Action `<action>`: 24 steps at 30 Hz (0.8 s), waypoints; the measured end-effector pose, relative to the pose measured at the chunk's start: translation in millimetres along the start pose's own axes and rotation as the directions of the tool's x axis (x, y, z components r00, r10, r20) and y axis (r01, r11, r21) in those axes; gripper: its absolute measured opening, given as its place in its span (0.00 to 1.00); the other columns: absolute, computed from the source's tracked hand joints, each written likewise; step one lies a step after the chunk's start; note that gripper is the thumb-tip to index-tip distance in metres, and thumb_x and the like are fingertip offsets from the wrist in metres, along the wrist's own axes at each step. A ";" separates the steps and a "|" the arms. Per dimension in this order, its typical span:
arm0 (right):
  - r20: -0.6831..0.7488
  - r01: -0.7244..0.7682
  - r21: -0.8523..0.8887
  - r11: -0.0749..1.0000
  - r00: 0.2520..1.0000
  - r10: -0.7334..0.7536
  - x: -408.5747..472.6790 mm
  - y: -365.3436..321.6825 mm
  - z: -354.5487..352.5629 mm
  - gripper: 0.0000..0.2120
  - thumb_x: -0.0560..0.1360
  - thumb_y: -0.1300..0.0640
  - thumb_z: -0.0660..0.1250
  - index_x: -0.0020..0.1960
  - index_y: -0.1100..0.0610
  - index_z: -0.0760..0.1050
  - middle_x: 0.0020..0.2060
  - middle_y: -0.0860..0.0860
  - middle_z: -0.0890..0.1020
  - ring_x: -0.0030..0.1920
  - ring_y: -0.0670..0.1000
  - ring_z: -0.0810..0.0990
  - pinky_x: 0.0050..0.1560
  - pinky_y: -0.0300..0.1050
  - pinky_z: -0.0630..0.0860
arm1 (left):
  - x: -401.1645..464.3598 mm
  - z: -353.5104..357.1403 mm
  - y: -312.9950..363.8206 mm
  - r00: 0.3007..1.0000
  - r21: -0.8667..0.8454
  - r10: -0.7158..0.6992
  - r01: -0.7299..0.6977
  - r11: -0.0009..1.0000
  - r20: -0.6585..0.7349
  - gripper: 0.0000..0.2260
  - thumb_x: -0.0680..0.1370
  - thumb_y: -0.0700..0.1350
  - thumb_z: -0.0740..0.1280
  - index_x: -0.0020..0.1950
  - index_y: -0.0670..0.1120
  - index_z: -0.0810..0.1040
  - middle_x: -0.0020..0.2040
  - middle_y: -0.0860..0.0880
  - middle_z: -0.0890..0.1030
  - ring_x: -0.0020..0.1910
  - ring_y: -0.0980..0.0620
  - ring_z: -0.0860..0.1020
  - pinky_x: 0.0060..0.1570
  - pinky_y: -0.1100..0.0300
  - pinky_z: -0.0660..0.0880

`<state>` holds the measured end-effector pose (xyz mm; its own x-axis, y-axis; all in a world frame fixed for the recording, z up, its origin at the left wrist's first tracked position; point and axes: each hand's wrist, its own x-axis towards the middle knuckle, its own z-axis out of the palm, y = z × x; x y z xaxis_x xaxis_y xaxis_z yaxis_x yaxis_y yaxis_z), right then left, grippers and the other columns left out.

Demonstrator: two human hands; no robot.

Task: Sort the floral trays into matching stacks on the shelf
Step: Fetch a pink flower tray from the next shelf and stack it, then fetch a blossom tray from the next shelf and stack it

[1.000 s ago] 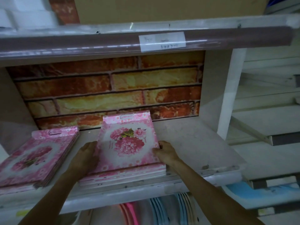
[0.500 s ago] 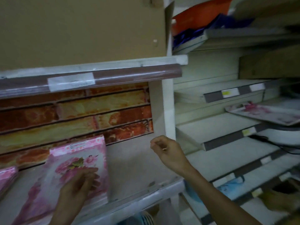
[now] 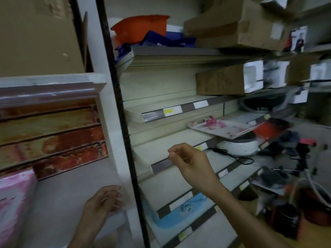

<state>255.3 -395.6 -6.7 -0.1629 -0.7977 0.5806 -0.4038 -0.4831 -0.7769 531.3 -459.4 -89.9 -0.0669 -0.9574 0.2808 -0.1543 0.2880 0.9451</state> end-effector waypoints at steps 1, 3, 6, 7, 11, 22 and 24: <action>-0.002 -0.008 -0.014 1.000 1.000 0.008 -2.8 6.3 -14.5 0.04 0.78 0.56 0.68 0.49 0.51 0.81 0.41 0.47 0.85 0.44 0.44 0.82 0.45 0.37 0.78 | 0.8 16.9 1.8 1.000 -0.029 -0.021 0.021 0.999 0.015 0.09 0.79 0.32 0.62 0.49 0.39 0.82 0.39 0.38 0.84 0.33 0.44 0.82 0.32 0.59 0.81; -0.007 -0.022 -0.038 0.999 1.000 0.022 -7.8 17.6 -39.9 0.04 0.78 0.55 0.67 0.50 0.51 0.80 0.42 0.47 0.84 0.45 0.45 0.82 0.47 0.42 0.79 | 2.8 49.0 6.5 0.998 -0.067 -0.050 0.053 0.996 0.036 0.08 0.80 0.32 0.62 0.49 0.38 0.81 0.40 0.37 0.83 0.34 0.42 0.82 0.32 0.59 0.81; -0.023 -0.056 -0.058 0.997 0.998 0.054 -13.5 34.7 -74.3 0.04 0.78 0.55 0.67 0.48 0.48 0.80 0.41 0.46 0.84 0.44 0.46 0.82 0.47 0.47 0.80 | 11.3 94.1 15.9 0.996 -0.059 -0.057 0.061 0.996 0.068 0.08 0.81 0.33 0.61 0.51 0.38 0.80 0.43 0.36 0.81 0.32 0.45 0.82 0.32 0.58 0.81; -0.034 -0.065 -0.065 0.996 0.997 0.063 -14.6 41.1 -85.2 0.04 0.78 0.55 0.67 0.48 0.47 0.79 0.41 0.46 0.84 0.44 0.46 0.83 0.47 0.49 0.80 | 16.8 108.5 20.1 0.995 -0.059 -0.060 0.065 0.996 0.083 0.08 0.81 0.33 0.61 0.52 0.38 0.80 0.43 0.36 0.81 0.32 0.47 0.82 0.32 0.58 0.81; -0.084 -0.123 -0.091 0.988 0.990 0.115 -14.8 68.8 -123.1 0.04 0.78 0.55 0.67 0.48 0.48 0.80 0.41 0.47 0.84 0.44 0.46 0.83 0.47 0.51 0.80 | 49.0 162.7 37.7 0.987 -0.133 -0.078 0.097 0.986 0.137 0.07 0.81 0.36 0.61 0.54 0.39 0.79 0.46 0.37 0.82 0.36 0.45 0.83 0.38 0.56 0.82; -0.157 -0.238 -0.193 0.952 0.965 0.209 23.1 165.6 -190.4 0.03 0.78 0.55 0.68 0.48 0.49 0.80 0.40 0.44 0.85 0.43 0.45 0.83 0.46 0.49 0.80 | 191.8 320.2 55.6 0.920 -0.416 -0.264 0.370 0.831 0.290 0.11 0.81 0.36 0.62 0.62 0.34 0.73 0.51 0.38 0.80 0.45 0.37 0.81 0.54 0.46 0.79; -0.167 -0.274 -0.221 0.936 0.956 0.240 34.1 187.4 -199.9 0.03 0.78 0.56 0.68 0.48 0.51 0.81 0.39 0.45 0.85 0.42 0.45 0.83 0.46 0.47 0.80 | 215.9 347.0 53.2 0.894 -0.416 -0.307 0.427 0.803 0.325 0.12 0.81 0.36 0.62 0.64 0.34 0.71 0.53 0.37 0.79 0.46 0.37 0.81 0.56 0.45 0.77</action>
<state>-5.9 -441.1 -83.8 -0.4029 -0.8187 0.4092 -0.5320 -0.1543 -0.8325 166.6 -643.8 -37.0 -0.3333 -0.9382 -0.0933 0.2579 -0.1859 0.9481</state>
